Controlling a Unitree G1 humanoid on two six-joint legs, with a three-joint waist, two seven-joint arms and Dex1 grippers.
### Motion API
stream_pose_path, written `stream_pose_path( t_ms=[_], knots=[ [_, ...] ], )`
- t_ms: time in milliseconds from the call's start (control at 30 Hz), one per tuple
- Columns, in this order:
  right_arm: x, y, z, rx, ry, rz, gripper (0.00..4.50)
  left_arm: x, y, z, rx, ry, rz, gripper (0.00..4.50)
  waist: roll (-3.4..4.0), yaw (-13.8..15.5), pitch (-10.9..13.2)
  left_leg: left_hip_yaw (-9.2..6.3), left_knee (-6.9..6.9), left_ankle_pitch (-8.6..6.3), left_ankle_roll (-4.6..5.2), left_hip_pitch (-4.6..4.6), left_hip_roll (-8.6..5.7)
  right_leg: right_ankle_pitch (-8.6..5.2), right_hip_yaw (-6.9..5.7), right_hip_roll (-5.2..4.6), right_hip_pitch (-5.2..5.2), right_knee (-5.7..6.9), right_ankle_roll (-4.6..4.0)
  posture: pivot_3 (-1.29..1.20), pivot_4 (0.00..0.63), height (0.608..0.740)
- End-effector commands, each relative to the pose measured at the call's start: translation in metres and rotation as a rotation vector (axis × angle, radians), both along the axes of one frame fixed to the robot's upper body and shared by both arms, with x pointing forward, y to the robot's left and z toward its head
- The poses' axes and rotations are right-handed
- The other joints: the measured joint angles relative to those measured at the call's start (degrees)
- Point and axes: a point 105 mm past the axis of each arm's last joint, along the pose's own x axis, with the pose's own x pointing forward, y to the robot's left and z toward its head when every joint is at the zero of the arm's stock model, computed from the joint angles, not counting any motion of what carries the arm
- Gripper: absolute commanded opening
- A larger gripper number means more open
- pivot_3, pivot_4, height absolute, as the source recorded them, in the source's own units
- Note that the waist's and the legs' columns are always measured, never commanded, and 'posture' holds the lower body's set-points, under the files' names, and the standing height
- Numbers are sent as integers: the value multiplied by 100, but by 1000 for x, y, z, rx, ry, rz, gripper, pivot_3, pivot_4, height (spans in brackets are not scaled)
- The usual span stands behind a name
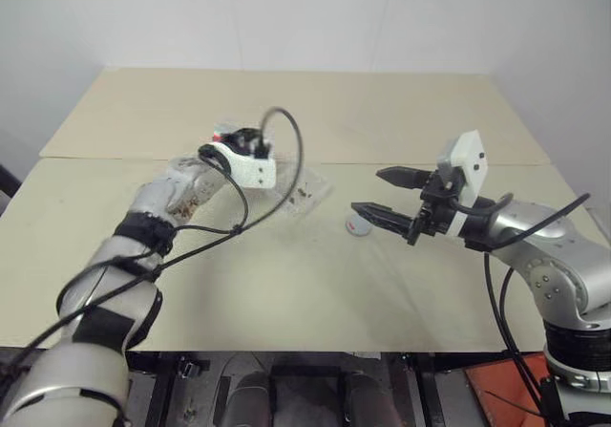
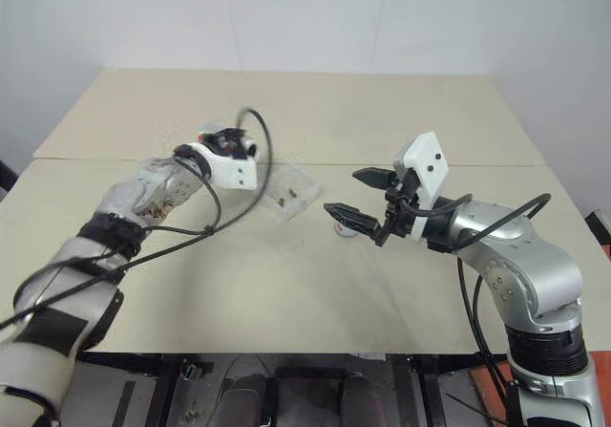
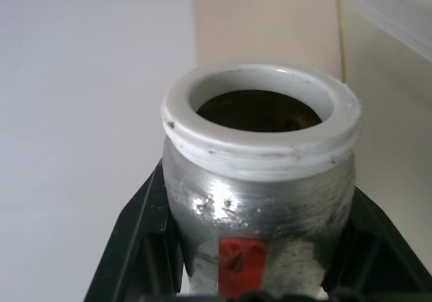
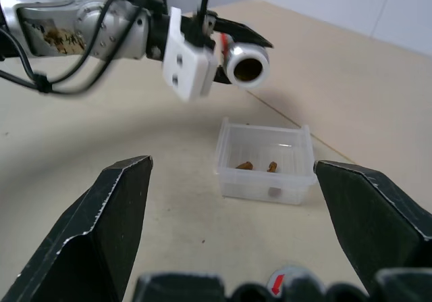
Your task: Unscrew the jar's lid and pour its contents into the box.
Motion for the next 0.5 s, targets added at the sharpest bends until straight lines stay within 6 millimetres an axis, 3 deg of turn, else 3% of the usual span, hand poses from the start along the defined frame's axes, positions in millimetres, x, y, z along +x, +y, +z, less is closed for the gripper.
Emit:
stream_pose_path(
  t_ms=[33,233,500],
  knots=[
    [-3,-1,14,11,-38,20,4445,-13,0,24,-506,191,18,2058,0,8,0,-1,5,0,0,-1,0,0,-1,0,1,1,0,0,150,740],
    [-3,1,14,12,-30,34,4445,-41,4,17,-949,358,-31,2058,1,-52,-1,-9,11,-1,1,9,0,-1,1,2,5,16,-1,0,150,740],
    [-4,2,14,13,-28,40,4445,-56,5,-19,-1063,428,7,2058,2,-74,-1,-12,10,-1,1,21,-1,-1,1,1,21,13,-1,0,150,740]
  ],
)
